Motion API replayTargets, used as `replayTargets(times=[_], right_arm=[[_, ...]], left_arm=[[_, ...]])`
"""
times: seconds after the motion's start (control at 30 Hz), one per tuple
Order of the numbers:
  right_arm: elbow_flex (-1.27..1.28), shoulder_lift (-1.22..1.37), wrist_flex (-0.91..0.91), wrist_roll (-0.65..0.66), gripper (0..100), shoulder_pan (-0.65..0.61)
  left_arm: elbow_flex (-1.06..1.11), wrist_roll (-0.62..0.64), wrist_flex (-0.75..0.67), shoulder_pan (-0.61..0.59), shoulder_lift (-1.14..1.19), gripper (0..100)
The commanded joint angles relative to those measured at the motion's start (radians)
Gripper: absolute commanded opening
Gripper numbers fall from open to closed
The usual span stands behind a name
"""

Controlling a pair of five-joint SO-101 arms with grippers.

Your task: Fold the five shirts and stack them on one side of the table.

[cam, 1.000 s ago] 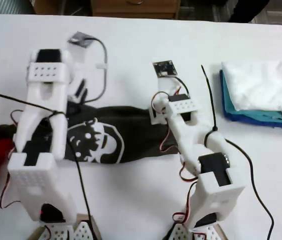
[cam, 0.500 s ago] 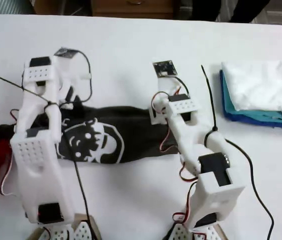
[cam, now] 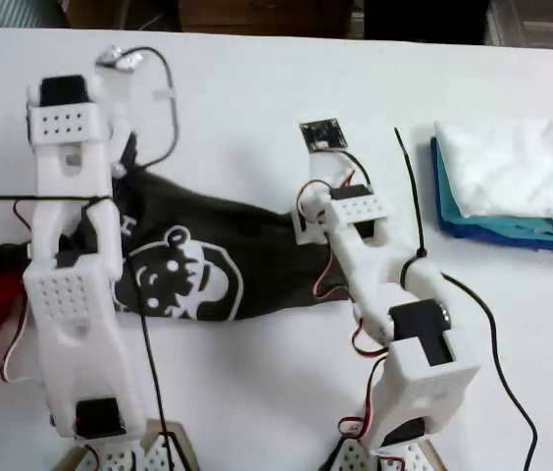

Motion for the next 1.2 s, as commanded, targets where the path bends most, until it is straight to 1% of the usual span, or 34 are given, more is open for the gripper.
replayTargets(times=[0.0, 0.13, 0.2, 0.3, 0.4, 0.53, 0.6, 0.7, 0.8, 0.97, 1.17], right_arm=[[-0.009, -0.082, 0.031, -0.006, 14.8, 0.005], [-0.133, -0.206, 0.268, -0.005, 14.9, 0.007], [-0.195, -0.278, 0.34, -0.005, 14.9, 0.008], [-0.249, -0.366, 0.4, -0.005, 15.1, 0.041], [-0.253, -0.412, 0.404, -0.011, 15.1, 0.073], [-0.245, -0.357, 0.367, -0.014, 15.2, 0.058], [-0.256, -0.275, 0.331, -0.014, 15.2, 0.03], [-0.313, -0.127, 0.317, -0.014, 15.2, -0.042], [-0.431, 0.018, 0.36, -0.008, 16.9, -0.133], [-0.724, 0.22, 0.481, -0.005, 27.9, -0.266], [-0.993, 0.476, 0.553, -0.005, 23.8, -0.289]], left_arm=[[0.116, 0.006, 0.021, -0.015, -0.241, 2], [0.429, -0.006, 0.02, -0.017, -0.502, 2], [0.602, -0.063, 0.018, -0.023, -0.637, 2], [0.86, -0.15, 0.014, -0.078, -0.83, 2], [1.069, -0.272, -0.018, -0.199, -0.991, 2], [1.27, -0.434, -0.144, -0.44, -1.126, 2], [1.343, -0.497, -0.201, -0.537, -1.148, 2], [1.449, -0.575, -0.245, -0.597, -1.148, 2], [1.544, -0.612, -0.288, -0.605, -1.148, 2], [1.623, -0.612, -0.354, -0.605, -1.148, 2], [1.627, -0.615, -0.35, -0.606, -1.149, 2]])
